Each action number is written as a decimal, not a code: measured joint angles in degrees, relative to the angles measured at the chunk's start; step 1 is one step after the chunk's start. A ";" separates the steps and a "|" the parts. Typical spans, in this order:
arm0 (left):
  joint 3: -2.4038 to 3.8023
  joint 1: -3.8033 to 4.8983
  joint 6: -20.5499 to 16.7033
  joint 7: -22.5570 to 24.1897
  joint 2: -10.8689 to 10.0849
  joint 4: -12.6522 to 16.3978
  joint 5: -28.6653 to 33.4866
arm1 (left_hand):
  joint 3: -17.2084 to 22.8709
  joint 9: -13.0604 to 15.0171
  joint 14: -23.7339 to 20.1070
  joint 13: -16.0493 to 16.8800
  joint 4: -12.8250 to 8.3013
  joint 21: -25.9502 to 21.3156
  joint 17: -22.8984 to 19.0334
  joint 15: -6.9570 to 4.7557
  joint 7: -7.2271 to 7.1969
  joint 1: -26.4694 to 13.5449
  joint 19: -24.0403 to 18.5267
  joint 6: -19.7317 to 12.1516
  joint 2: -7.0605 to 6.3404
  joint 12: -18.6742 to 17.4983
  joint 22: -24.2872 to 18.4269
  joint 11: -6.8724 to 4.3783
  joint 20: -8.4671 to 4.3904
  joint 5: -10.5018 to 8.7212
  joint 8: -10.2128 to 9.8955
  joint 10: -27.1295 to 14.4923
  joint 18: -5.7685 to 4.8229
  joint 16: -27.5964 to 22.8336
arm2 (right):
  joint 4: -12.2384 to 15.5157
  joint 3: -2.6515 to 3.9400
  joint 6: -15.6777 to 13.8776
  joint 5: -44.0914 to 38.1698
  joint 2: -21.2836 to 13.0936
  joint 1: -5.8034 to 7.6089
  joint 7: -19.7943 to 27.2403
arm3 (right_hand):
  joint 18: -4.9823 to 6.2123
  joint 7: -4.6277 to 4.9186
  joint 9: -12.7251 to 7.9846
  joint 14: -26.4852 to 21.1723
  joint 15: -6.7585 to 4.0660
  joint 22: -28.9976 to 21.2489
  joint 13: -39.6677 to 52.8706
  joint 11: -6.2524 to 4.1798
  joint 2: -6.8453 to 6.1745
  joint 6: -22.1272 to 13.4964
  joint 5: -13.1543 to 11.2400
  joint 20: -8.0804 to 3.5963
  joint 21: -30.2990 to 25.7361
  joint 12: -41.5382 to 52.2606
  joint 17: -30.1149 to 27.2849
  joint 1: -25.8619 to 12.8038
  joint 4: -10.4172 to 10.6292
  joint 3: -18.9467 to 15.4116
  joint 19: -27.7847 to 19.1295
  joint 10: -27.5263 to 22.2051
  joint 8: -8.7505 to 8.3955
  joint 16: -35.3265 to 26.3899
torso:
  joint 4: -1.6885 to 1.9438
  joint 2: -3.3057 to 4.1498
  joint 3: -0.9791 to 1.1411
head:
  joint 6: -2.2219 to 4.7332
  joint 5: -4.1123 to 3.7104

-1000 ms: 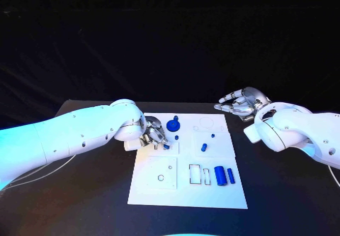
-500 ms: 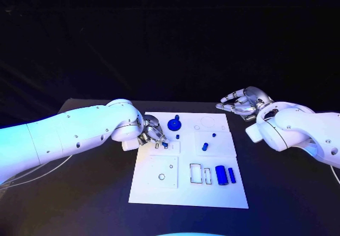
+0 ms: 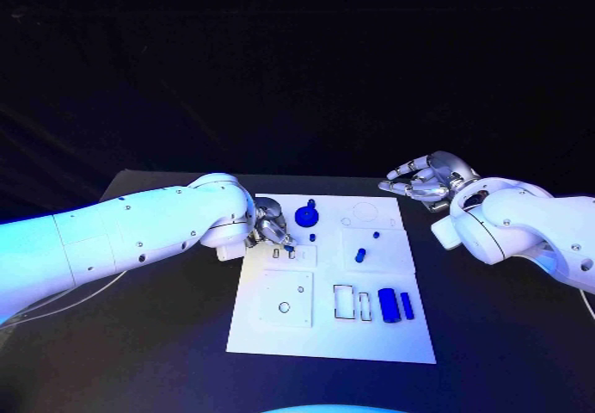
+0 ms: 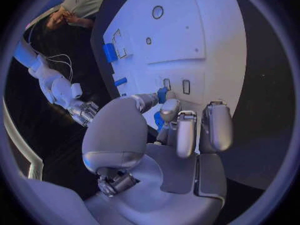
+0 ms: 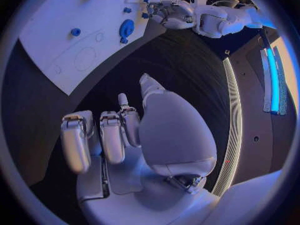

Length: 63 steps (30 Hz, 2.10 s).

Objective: Assemble the parts on the task board

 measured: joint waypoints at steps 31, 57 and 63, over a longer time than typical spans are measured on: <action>0.00 -1.15 -0.91 0.00 -0.08 1.72 -5.66 | 0.22 0.78 0.00 0.49 0.10 0.23 0.04 0.01 -0.10 -0.98 0.21 0.51 -0.54 0.43 0.53 -0.30 -0.21 -0.01 0.25 0.73 0.00 0.00 | -0.08 -0.02 0.47 -0.18 -0.03 -0.07 -0.11 | -0.01 0.00 -0.06 0.00 0.00 -0.02 -0.01 0.00 0.00 0.00 0.00 0.00 0.00 0.00 0.00 0.00 0.00 0.00 0.00 0.00 0.00 0.00 | -0.04 -0.02 -0.02 | -0.37 0.04; 0.07 -1.53 -0.67 0.12 -0.43 2.08 -6.04 | 0.78 1.55 0.01 0.72 0.64 0.22 0.03 -0.42 -0.50 -2.34 0.41 1.32 -0.68 0.43 0.70 -0.50 -0.41 0.26 0.34 1.34 0.00 0.00 | -0.17 -0.03 0.52 0.10 0.00 -0.15 -0.05 | 0.00 0.00 -0.06 0.00 0.00 -0.04 -0.02 0.00 0.01 0.00 0.00 0.00 0.00 0.00 -0.01 -0.46 0.00 0.00 0.00 0.00 0.00 0.00 | -0.05 -0.02 0.00 | -1.10 0.01; 0.07 -1.55 -0.58 0.11 -0.45 2.08 -5.98 | 0.78 1.81 0.01 0.72 0.64 0.22 0.02 -0.41 -0.69 -2.49 0.41 1.52 -0.83 0.43 0.69 -0.50 -0.41 0.26 0.33 1.34 0.00 0.00 | -0.23 -0.03 0.52 0.13 0.03 -0.16 -0.05 | 0.00 0.00 -0.05 0.00 0.00 -0.04 0.03 0.00 0.01 0.00 0.00 0.00 0.00 0.00 -0.01 -0.46 0.00 0.00 0.00 0.00 0.23 0.00 | -0.06 -0.02 0.00 | -1.10 0.05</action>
